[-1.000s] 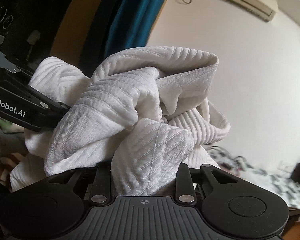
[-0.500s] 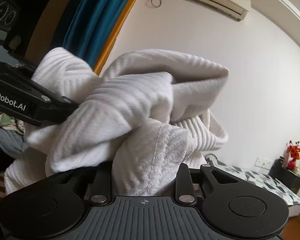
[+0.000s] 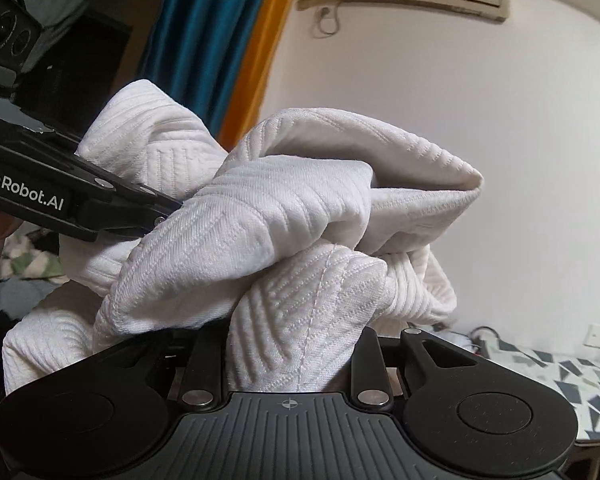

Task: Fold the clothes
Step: 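Lift the bundled white sweater high with both grippers and hold it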

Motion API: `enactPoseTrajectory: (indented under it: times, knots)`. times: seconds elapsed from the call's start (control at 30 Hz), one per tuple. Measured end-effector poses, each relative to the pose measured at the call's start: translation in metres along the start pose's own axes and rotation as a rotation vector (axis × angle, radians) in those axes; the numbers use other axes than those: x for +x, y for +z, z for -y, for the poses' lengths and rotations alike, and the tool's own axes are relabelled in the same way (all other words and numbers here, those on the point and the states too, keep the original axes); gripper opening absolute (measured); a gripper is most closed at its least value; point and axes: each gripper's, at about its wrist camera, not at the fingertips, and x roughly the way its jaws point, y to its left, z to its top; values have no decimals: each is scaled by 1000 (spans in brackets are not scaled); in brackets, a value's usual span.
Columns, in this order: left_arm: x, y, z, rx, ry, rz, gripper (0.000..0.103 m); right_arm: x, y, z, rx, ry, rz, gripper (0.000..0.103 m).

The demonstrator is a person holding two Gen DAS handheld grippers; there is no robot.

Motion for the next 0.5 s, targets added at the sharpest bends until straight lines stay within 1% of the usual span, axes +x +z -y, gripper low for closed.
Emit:
enactPoseTrajectory:
  times: [0.13,0.23,0.37,0.5]
  knots:
    - [5,-2,6,-11,46,-26,19,-1,-5,9,-8,53,-23,24]
    - [3,-9,10,-2,66,-46,19,-4,-10,11,-20,70,-50,24]
    - [5,-13,11,-11,61,-55,19,-5,-9,15,-35,64,-81,25]
    - [1,-7,11,-12,49,-22,19,-7,-1,19,-41,42,-91,25]
